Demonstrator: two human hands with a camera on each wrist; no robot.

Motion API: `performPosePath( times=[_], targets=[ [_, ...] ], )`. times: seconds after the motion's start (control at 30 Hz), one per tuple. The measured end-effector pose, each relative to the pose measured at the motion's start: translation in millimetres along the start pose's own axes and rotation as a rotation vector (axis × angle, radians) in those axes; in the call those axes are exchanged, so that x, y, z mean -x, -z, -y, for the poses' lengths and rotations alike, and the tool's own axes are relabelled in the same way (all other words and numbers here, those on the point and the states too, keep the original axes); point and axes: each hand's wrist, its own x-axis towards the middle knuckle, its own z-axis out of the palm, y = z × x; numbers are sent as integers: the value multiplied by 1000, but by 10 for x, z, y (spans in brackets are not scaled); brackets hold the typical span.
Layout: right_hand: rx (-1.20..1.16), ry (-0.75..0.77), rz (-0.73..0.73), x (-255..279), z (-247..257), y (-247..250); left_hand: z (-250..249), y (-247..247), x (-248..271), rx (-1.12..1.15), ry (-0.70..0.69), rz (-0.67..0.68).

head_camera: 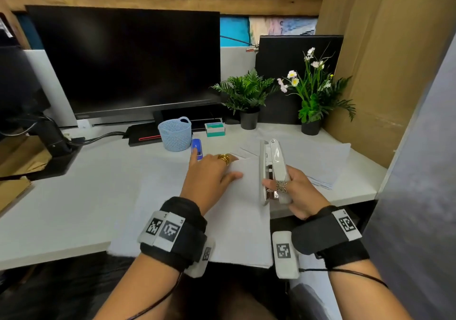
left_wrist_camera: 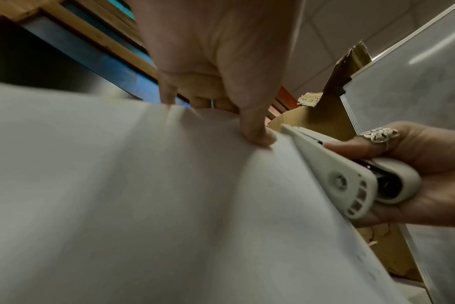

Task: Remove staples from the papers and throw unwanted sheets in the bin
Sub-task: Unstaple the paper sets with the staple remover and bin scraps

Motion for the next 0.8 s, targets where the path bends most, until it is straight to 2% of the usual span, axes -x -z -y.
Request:
performPosePath(
  times=[0.13, 0.33, 0.5, 0.8],
  targets=[
    [-243, 62, -157, -3, 2, -5, 23, -61, 100, 38, -62, -38],
    [-632, 81, -354, -15, 62, 72, -13, -161, 298, 71, -62, -32],
    [-609, 89, -481, 14, -56, -4, -81, -200, 396, 29, -62, -29],
    [-624, 49, -515, 59, -17, -274, -245, -225, 456, 22, -79, 94]
  ],
)
